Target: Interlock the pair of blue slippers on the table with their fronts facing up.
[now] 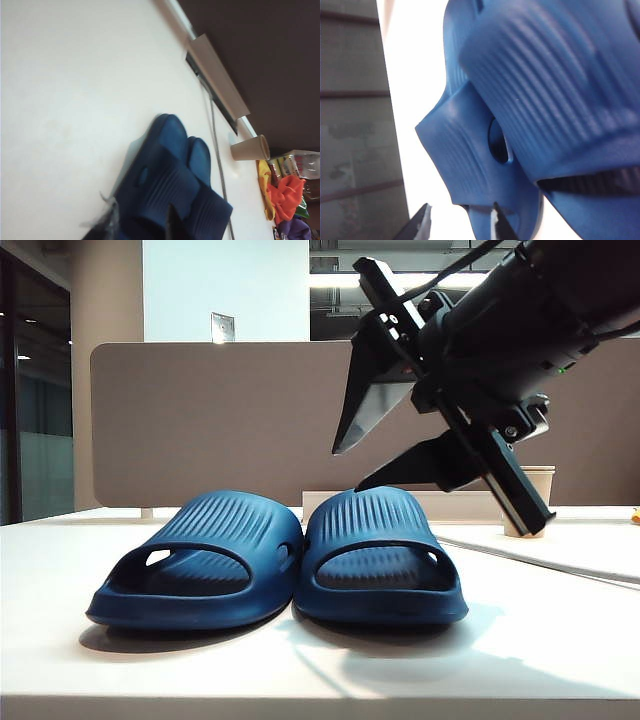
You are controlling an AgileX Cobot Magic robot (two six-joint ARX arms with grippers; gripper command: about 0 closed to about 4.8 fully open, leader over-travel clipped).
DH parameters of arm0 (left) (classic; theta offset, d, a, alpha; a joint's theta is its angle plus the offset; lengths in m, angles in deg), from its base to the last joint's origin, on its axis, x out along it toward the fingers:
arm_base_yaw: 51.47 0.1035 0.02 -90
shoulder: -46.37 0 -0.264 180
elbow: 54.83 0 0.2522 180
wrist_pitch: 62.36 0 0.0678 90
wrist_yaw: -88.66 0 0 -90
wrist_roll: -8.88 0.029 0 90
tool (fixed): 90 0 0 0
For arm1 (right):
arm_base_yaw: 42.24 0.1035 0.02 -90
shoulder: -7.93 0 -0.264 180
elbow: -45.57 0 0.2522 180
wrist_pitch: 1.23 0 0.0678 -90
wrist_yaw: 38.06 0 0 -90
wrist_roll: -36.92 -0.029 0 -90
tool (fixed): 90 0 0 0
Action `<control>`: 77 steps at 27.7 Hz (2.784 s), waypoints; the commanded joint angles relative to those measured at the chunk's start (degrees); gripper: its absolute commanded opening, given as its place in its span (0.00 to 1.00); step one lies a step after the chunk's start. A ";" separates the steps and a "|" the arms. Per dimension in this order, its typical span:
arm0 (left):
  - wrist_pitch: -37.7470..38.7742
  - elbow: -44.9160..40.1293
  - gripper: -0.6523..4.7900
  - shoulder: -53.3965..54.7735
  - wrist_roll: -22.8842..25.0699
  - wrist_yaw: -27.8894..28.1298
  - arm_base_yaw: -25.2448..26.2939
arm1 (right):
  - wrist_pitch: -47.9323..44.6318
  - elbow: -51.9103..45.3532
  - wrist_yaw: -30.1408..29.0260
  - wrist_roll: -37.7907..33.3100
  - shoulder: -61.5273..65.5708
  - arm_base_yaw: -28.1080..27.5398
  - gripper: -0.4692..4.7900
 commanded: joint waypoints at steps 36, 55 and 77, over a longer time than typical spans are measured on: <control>-6.91 -5.62 0.34 0.00 -3.50 -0.26 0.02 | -0.87 0.24 4.37 -11.15 9.53 0.07 0.38; -6.99 -5.62 0.34 -0.04 -2.99 -4.04 0.02 | 15.69 0.24 10.38 -7.54 -4.76 6.93 0.38; -6.05 -5.66 0.34 -0.07 28.94 -32.26 0.00 | 22.73 0.24 15.21 -19.63 -5.16 10.08 0.38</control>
